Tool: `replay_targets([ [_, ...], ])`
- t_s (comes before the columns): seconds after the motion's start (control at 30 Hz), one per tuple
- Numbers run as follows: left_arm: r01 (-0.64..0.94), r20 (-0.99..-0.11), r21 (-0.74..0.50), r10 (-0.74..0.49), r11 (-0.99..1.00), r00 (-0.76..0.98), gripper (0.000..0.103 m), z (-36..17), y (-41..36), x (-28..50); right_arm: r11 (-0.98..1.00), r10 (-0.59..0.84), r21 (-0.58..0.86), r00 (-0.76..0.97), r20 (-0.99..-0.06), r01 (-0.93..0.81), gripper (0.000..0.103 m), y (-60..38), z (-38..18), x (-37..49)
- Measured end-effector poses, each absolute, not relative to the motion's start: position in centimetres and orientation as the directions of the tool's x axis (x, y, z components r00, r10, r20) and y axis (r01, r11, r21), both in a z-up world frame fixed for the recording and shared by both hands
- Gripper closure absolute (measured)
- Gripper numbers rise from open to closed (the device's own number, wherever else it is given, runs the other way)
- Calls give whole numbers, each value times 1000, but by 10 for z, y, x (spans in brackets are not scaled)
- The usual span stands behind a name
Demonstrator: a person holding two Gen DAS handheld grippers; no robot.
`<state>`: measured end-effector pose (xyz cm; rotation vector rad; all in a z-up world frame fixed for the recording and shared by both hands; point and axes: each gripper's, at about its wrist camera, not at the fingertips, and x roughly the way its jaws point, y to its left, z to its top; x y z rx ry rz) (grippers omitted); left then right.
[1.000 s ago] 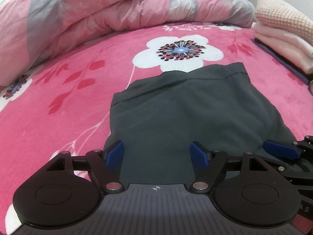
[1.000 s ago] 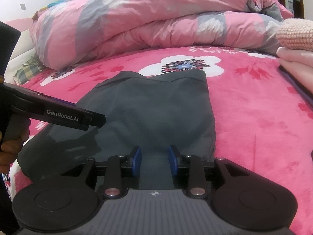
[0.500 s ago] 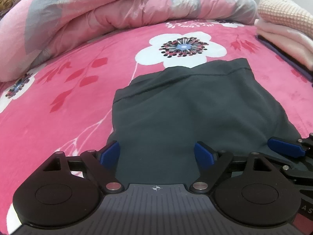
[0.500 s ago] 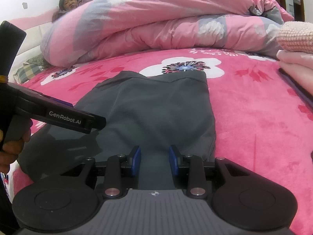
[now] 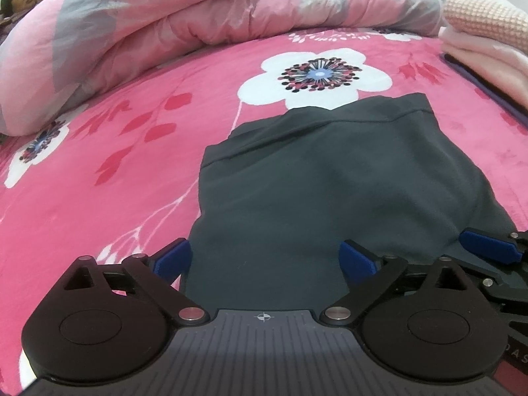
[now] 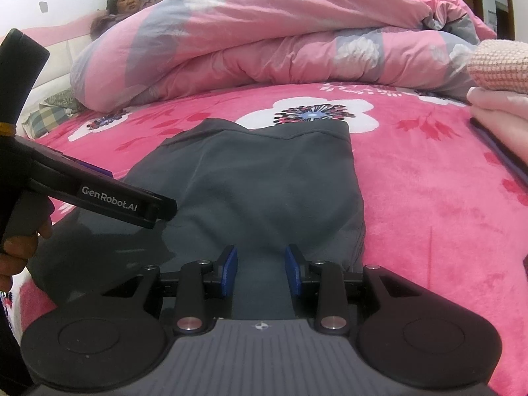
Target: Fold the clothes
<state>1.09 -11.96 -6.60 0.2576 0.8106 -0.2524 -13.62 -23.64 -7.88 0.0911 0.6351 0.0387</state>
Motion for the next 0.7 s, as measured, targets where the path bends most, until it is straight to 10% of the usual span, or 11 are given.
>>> replay_targets([
  [0.7, 281, -754, 20, -170, 960, 635, 0, -78, -101, 8, 996, 59, 92, 818, -573, -7, 67, -235, -83, -140],
])
